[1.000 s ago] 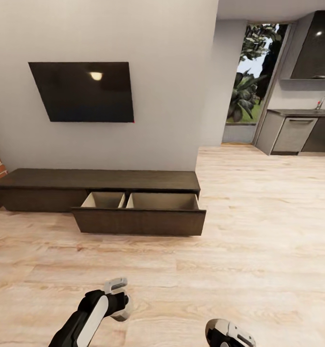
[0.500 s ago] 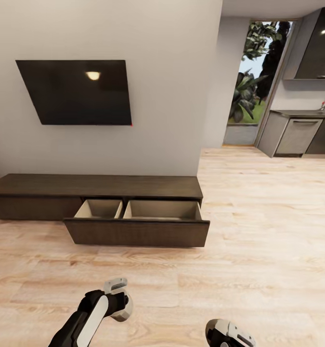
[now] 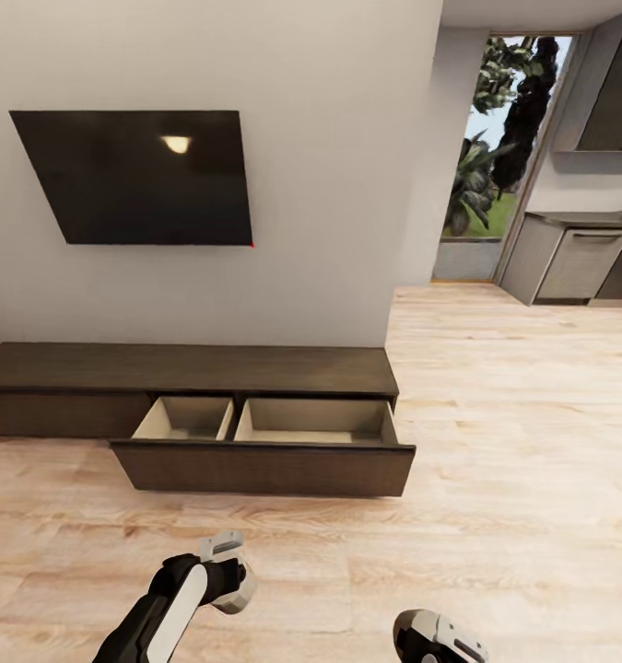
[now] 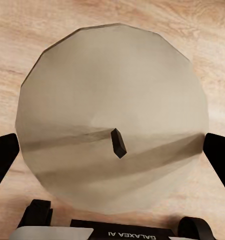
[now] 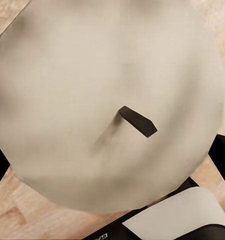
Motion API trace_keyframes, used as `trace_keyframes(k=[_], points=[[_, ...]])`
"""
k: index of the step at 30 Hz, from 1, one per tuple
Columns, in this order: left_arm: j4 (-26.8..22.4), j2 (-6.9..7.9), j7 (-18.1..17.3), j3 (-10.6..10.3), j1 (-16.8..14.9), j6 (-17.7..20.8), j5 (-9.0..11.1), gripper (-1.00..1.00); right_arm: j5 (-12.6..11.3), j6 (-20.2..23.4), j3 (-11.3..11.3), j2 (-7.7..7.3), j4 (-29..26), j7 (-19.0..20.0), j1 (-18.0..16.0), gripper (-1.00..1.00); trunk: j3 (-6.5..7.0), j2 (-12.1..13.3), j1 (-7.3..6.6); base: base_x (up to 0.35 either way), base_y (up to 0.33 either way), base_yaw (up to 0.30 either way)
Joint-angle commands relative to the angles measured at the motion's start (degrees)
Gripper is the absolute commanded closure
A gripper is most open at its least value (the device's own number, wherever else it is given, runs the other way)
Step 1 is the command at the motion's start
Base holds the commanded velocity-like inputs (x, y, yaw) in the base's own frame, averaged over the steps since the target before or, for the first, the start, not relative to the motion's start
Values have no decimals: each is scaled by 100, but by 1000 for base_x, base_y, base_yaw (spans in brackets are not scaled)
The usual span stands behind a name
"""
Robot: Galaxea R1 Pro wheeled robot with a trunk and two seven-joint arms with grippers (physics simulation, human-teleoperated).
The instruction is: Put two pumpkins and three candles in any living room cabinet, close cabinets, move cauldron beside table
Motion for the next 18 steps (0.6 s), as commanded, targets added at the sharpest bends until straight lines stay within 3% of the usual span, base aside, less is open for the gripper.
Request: trace_keyframes(k=[1,18], points=[[-7,2,56,-9,-4,8,59,100,-31,17,14,-2,-12,-45,-2,100,-5,-3,3,305,152,0],[-7,2,56,-9,-4,8,59,100,-31,16,14,-2,-12,-45,-2,100,-5,-3,3,277,167,0]])
